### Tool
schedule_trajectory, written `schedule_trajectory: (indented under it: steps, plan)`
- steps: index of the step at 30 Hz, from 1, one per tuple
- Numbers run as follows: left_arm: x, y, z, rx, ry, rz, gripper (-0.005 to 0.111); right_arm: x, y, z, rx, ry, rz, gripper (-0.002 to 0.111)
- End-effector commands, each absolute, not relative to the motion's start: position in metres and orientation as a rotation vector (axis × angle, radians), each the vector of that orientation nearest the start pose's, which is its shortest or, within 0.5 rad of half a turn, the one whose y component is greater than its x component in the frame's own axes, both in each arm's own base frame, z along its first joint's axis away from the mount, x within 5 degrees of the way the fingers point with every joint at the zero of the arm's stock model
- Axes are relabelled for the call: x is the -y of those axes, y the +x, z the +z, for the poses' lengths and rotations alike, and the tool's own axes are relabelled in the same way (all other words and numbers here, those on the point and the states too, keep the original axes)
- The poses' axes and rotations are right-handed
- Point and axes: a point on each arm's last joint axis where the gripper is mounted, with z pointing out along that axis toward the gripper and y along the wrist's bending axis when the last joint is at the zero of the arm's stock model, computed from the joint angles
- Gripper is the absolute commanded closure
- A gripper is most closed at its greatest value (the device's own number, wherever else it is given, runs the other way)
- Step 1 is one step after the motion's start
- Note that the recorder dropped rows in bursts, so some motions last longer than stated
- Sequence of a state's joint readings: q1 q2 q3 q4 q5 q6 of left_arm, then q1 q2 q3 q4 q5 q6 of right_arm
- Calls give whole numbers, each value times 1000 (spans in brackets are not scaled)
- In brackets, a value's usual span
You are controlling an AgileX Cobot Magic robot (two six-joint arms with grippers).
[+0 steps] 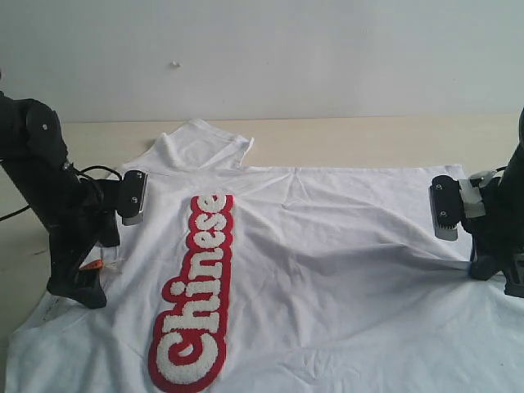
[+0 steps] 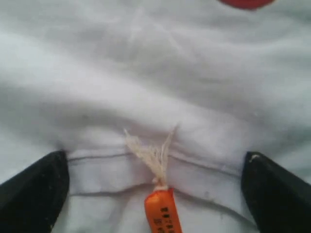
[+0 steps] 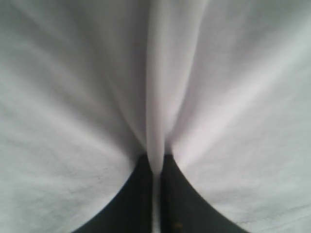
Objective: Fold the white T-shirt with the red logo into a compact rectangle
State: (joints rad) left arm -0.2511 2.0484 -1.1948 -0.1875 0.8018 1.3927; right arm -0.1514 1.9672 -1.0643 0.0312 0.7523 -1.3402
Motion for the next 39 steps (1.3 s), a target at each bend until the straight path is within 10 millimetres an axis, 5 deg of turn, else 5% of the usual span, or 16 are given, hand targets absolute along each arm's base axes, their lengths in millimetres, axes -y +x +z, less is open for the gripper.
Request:
schedule_trajectory:
  steps: [1, 4, 5, 13, 28, 39]
  plan:
    - [95, 343, 78, -2315, 2146, -155, 57, 49, 329, 98, -2611, -1718, 14, 108]
    - [95, 343, 75, -2320, 2148, -159, 102, 49, 329, 98, -2613, -1716, 14, 108]
    - [94, 343, 74, -2317, 2154, -158, 105, 49, 329, 98, -2613, -1716, 14, 108]
    - [95, 345, 93, -2312, 2095, -116, 104, 49, 329, 111, -2613, -1684, -9, 108]
    - [93, 337, 200, -2122, 1931, 83, 104, 45, 317, 187, -2518, -1580, -143, 108]
    - [88, 314, 249, -2094, 1866, 113, 104, 40, 298, 237, -2437, -1500, -208, 108]
